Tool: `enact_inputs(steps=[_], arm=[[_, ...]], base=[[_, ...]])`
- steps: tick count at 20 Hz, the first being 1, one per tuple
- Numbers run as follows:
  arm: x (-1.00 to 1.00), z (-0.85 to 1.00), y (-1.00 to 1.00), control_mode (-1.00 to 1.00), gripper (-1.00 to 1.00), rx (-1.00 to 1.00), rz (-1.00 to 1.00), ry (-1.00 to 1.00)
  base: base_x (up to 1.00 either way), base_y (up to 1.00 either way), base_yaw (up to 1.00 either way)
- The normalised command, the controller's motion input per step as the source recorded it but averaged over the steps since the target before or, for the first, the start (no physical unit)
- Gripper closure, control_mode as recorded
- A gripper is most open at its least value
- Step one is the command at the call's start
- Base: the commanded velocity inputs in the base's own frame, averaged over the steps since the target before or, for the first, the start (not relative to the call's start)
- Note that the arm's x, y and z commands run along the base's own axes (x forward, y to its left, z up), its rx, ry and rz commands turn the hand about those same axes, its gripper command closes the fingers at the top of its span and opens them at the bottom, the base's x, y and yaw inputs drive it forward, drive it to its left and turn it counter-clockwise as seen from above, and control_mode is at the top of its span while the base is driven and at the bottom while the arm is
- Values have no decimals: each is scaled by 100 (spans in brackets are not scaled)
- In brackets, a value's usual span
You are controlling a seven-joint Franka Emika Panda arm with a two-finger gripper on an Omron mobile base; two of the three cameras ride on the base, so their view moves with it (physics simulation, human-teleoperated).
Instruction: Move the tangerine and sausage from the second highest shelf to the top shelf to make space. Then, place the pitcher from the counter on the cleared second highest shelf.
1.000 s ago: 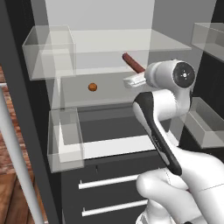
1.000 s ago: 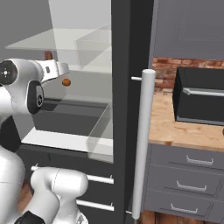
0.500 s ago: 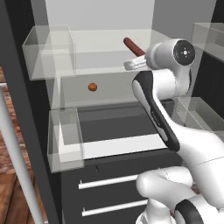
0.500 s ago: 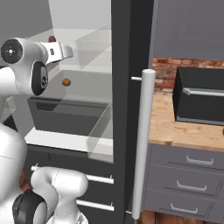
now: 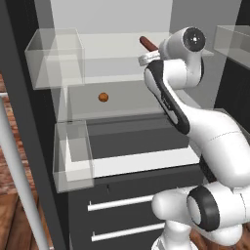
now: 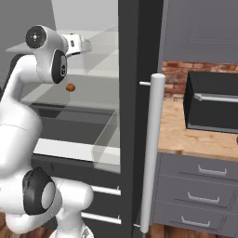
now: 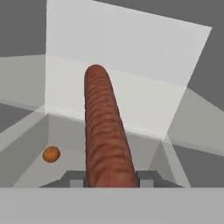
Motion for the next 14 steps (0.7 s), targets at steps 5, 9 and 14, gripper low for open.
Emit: enact_inputs(steps=[5, 9, 14], arm=[[100, 0, -13, -100, 100, 0, -4, 11], [98, 0, -1, -100, 100, 0, -2, 8], [100, -15, 0, -100, 100, 0, -2, 5]], base=[[0, 0, 0], [0, 0, 0], [0, 0, 0]])
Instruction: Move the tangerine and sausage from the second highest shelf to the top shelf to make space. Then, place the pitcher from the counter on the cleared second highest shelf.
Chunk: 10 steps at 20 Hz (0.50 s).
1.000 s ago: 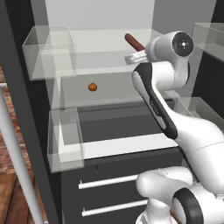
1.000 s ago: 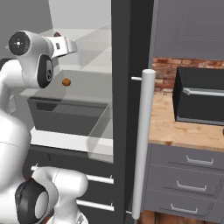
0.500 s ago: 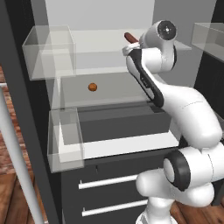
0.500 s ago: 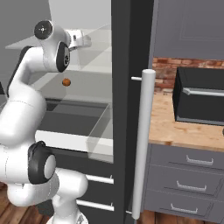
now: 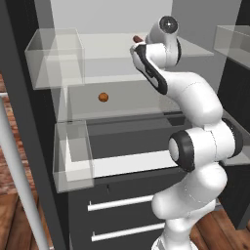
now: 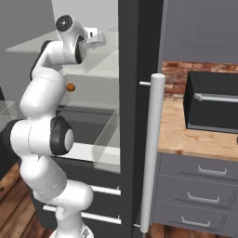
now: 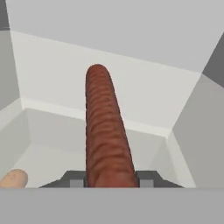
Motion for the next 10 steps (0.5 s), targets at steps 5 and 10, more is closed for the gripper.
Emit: enact_inputs(steps=[5, 10], arm=[[99, -35, 0, -100, -100, 0, -2, 1], [82, -26, 0, -100, -100, 0, -1, 0]], base=[[0, 0, 0], [0, 0, 0]])
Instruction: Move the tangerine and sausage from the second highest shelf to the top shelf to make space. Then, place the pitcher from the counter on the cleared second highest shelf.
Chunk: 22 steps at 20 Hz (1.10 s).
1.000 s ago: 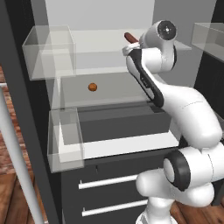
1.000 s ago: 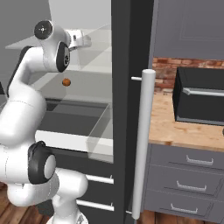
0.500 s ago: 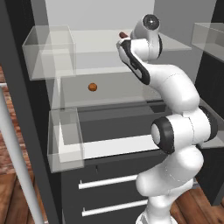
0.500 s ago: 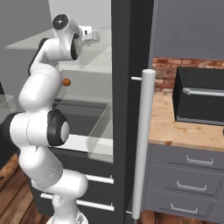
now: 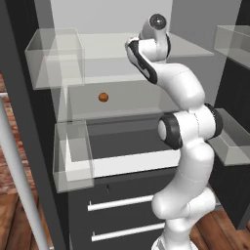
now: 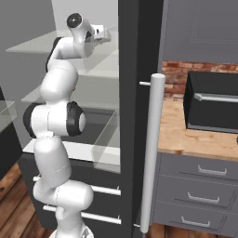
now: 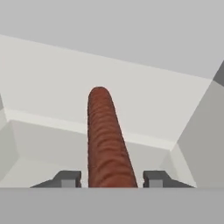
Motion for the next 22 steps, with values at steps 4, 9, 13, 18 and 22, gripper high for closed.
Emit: enact_inputs(steps=[4, 9, 13, 18, 22], arm=[[14, -10, 0, -100, -100, -1, 0, -12], [-61, 0, 10, -100, -100, -4, 0, -11], [-100, -18, 26, -100, -100, -9, 0, -4], [-100, -43, 31, -100, -100, -8, 0, 0], [-100, -54, 26, -100, -100, 0, 0, 0]], base=[[0, 0, 0], [0, 0, 0], [0, 0, 0], [0, 0, 0], [0, 0, 0]])
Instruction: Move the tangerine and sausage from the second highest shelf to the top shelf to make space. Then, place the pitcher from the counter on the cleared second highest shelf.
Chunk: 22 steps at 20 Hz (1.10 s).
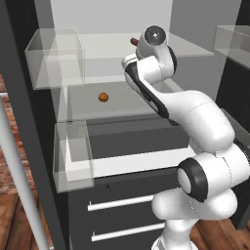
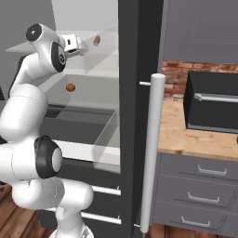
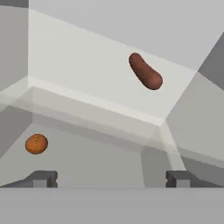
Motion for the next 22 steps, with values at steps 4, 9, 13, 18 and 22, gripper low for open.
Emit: enact_inputs(steps=[4, 9, 13, 18, 22], arm=[[-90, -60, 18, -100, -100, 17, 0, 0], [-45, -74, 33, -100, -100, 20, 0, 5], [-9, -46, 37, -100, -100, 18, 0, 7], [12, -17, 36, -100, -100, 5, 0, 17], [37, -17, 43, -100, -100, 0, 0, 19]], base=[[0, 0, 0], [0, 0, 0], [0, 0, 0], [0, 0, 0], [0, 0, 0]])
